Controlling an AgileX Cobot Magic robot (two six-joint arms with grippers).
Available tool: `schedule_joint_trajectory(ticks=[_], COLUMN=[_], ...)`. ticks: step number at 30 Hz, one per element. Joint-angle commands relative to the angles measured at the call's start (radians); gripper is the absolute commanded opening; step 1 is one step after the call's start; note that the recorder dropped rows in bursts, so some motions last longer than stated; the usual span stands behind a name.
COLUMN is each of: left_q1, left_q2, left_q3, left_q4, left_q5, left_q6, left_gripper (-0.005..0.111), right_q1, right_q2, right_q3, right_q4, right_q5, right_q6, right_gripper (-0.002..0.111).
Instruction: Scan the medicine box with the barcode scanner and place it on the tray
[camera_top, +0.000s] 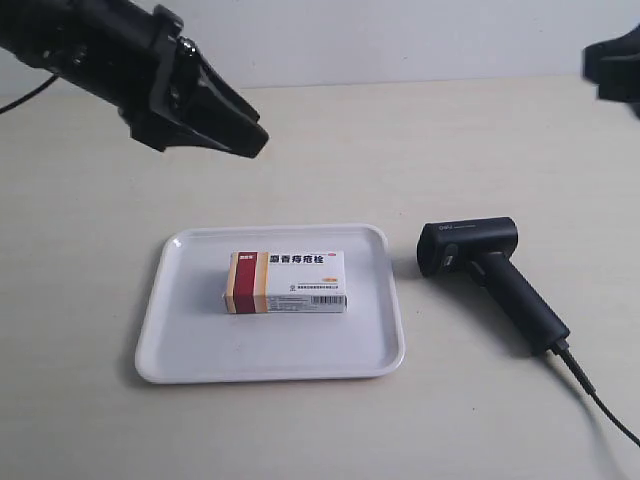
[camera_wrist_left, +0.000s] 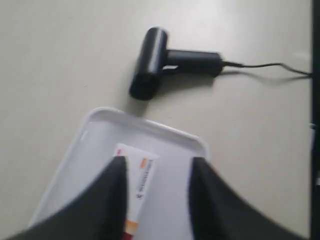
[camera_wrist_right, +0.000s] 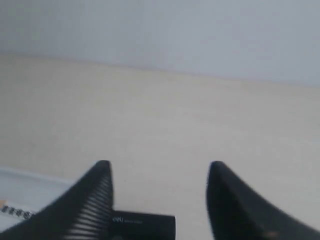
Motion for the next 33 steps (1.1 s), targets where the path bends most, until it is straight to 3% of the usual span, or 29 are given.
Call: schedule_joint_trajectory(ticks=[1, 2, 3, 7, 12, 15, 20, 25, 30, 33], left_q1=[-0.011, -0.013, -0.013, -0.013, -0.013, -0.013, -0.013, -0.013, 0.006, 0.112], left_q2=[-0.142, -0.186, -0.222, -0.433, -0.735, -0.894, -1.098, -1.207, -1.305, -1.408], left_q3=[0.084, 0.121, 0.155, 0.361, 0.694, 0.835, 0.958, 0.977, 1.020, 1.108], left_q4=[-0.117, -0.139, -0.156, -0.224, -0.369, -0.446, -0.430, -0.329, -0.350, -0.383], left_q5=[0.090, 0.072, 0.050, -0.116, -0.504, -0.650, -0.651, -0.697, -1.041, -1.175], left_q6=[0.013, 0.018, 0.018, 0.011, 0.034, 0.034, 0.034, 0.126, 0.138, 0.131], left_gripper=[0.004, 0.005, 0.006, 0.006, 0.006, 0.006, 0.006, 0.006, 0.006, 0.006], right_q1=[-0.002, -0.002, -0.002, -0.002, -0.002, -0.002, -0.002, -0.002, -0.002, -0.002], right_q2=[-0.172, -0.206, -0.231, -0.313, -0.339, -0.339, -0.339, -0.339, -0.339, -0.339], right_q3=[0.071, 0.101, 0.133, 0.232, 0.258, 0.258, 0.258, 0.258, 0.258, 0.258], right_q4=[0.013, 0.013, 0.017, 0.052, 0.050, 0.049, 0.049, 0.049, 0.049, 0.049], right_q5=[-0.080, -0.121, -0.150, -0.193, -0.178, -0.179, -0.179, -0.179, -0.179, -0.179], right_q6=[0.024, 0.025, 0.028, 0.029, 0.029, 0.029, 0.029, 0.029, 0.029, 0.029], right_gripper=[0.012, 0.002, 0.000, 0.000, 0.000, 0.000, 0.000, 0.000, 0.000, 0.000])
